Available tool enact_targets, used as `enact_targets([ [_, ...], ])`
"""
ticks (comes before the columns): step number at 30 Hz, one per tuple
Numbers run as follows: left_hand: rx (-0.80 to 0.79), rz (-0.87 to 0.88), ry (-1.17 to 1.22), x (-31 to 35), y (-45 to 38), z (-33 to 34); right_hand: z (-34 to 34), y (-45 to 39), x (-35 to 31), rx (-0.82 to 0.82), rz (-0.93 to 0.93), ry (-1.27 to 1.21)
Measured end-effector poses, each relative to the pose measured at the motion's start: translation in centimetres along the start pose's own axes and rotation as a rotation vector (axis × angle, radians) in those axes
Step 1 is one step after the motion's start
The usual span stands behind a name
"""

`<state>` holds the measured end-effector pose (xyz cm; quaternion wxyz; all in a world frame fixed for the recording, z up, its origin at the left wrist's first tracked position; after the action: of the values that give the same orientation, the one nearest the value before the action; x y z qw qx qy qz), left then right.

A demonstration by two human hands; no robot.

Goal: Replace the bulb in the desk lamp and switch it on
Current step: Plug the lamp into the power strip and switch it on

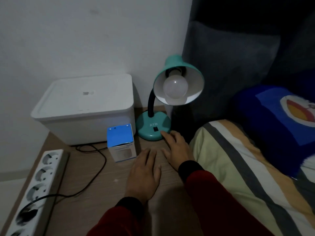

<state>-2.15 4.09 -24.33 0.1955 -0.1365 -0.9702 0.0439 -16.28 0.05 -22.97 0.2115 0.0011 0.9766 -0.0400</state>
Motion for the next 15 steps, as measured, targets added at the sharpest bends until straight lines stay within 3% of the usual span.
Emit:
enact_targets([
  [4,0.059,-0.007,0.005,-0.2,-0.1,0.2,1.0,-1.4,0.5,0.067,-0.014,0.010],
  [15,0.020,-0.008,0.019,-0.5,-0.3,0.5,1.9,-2.1,0.5,0.110,-0.007,-0.013],
])
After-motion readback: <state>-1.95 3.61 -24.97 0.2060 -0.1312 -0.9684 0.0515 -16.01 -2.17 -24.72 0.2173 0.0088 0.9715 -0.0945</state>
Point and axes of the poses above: each hand's wrist, its own y-axis away from the middle knuckle, its own z-axis out of the palm, x = y × z, the point moved 1 cm from there along -y, towards the middle knuckle, and after that the axes turned 3 degrees about x, right-handed, at the moved point
